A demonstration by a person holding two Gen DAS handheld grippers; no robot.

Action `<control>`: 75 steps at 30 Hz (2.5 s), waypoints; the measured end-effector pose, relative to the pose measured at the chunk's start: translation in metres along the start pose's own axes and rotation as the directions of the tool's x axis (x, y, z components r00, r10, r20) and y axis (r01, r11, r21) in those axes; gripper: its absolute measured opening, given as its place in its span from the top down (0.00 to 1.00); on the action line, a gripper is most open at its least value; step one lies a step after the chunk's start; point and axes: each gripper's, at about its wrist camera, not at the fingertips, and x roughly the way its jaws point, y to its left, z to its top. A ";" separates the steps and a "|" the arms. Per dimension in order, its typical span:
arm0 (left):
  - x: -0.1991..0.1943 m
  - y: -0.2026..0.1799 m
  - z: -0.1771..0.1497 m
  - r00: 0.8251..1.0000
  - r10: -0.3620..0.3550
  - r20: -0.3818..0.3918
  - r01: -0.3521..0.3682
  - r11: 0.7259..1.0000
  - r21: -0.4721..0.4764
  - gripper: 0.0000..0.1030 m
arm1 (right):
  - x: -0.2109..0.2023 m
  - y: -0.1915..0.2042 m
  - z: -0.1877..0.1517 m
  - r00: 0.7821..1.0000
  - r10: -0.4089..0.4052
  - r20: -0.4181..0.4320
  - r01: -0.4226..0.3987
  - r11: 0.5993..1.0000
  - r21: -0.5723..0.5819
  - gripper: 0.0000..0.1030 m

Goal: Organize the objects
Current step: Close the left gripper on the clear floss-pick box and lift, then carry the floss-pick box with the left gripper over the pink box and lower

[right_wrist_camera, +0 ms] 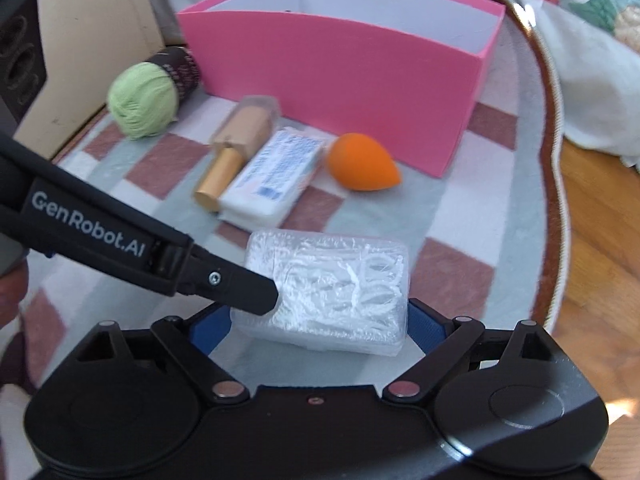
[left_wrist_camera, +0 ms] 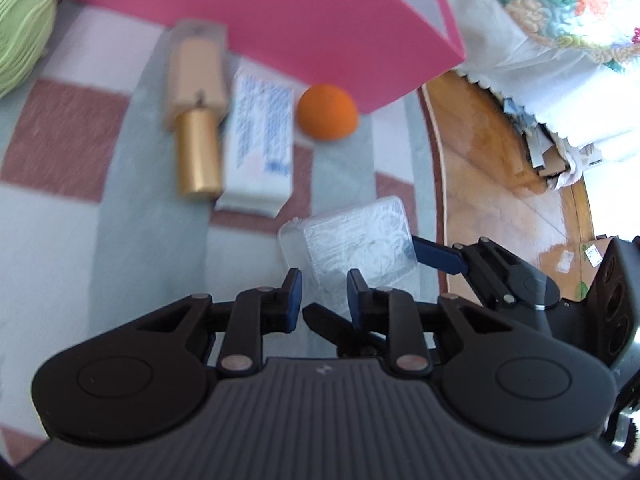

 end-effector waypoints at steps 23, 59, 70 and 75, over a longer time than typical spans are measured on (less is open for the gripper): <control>-0.009 0.000 -0.003 0.998 0.030 0.050 -0.031 0.999 0.013 0.65 | 0.006 0.016 -0.005 1.000 0.018 -0.019 -0.017 0.999 0.027 0.08; -0.171 -0.048 0.116 0.937 0.068 0.343 -0.061 0.998 -0.031 0.68 | -0.071 0.043 0.173 0.978 -0.028 0.207 0.062 0.985 -0.160 0.08; -0.129 -0.027 0.178 0.954 0.085 0.288 -0.054 0.992 -0.116 0.65 | -0.023 0.003 0.221 0.996 0.020 0.088 -0.009 0.992 -0.122 0.08; -0.090 -0.013 0.202 0.965 0.111 0.236 -0.077 0.986 -0.149 0.66 | 0.015 -0.025 0.231 0.999 0.052 0.002 -0.052 0.998 -0.028 0.08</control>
